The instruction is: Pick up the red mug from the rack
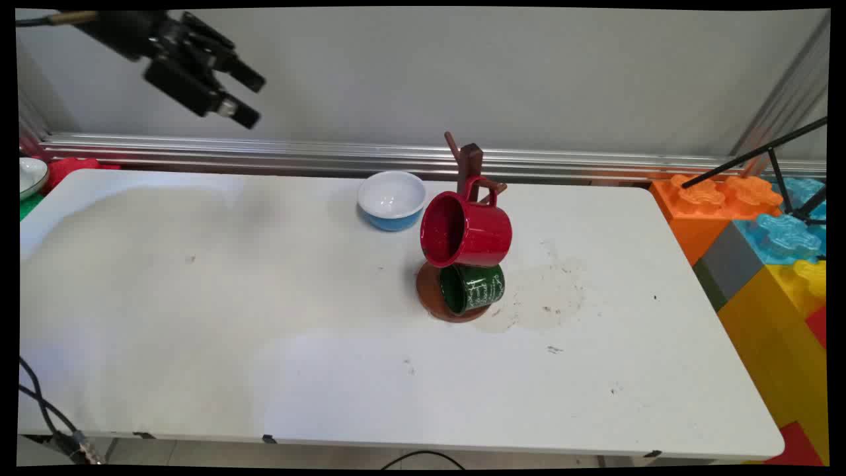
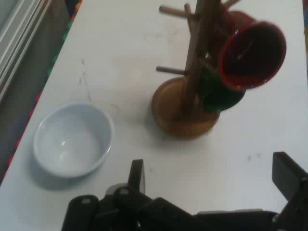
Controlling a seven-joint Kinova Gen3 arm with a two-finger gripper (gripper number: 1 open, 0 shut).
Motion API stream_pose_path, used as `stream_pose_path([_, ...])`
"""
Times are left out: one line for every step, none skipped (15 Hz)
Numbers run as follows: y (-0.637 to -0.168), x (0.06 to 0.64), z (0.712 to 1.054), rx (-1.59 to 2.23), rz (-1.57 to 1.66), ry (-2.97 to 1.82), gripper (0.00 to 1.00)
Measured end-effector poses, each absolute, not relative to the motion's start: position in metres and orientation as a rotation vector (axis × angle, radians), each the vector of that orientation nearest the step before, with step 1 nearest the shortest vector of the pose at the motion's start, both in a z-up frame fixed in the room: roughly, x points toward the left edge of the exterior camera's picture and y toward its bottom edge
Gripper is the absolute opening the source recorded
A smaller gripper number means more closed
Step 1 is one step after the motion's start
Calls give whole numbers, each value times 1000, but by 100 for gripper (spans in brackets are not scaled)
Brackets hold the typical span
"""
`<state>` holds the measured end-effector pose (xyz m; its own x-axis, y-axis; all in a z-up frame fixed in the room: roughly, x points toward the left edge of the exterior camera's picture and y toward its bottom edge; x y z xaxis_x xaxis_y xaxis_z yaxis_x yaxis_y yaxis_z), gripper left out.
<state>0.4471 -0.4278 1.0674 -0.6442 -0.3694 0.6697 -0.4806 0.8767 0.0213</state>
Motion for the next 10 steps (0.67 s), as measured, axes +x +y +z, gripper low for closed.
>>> stream_pose_path([-428,433,1067,621,199,-2338,100])
stream_pose_path([-429,415,1064,637,189,-2336,100])
stream_pose_path([-429,405,1062,648,184,-2334,100])
stream_pose_path([-429,396,1060,655,179,-2334,100])
stream_pose_path([-428,383,1057,668,172,-2333,100])
stream_pose_path([-427,373,1053,680,164,-2333,100])
stream_pose_path([-426,360,1049,693,156,-2333,100])
stream_pose_path([-424,345,1044,705,146,-2333,100])
stream_pose_path([-423,334,1039,717,140,-2331,100])
stream_pose_path([-420,319,1033,732,130,-2330,100])
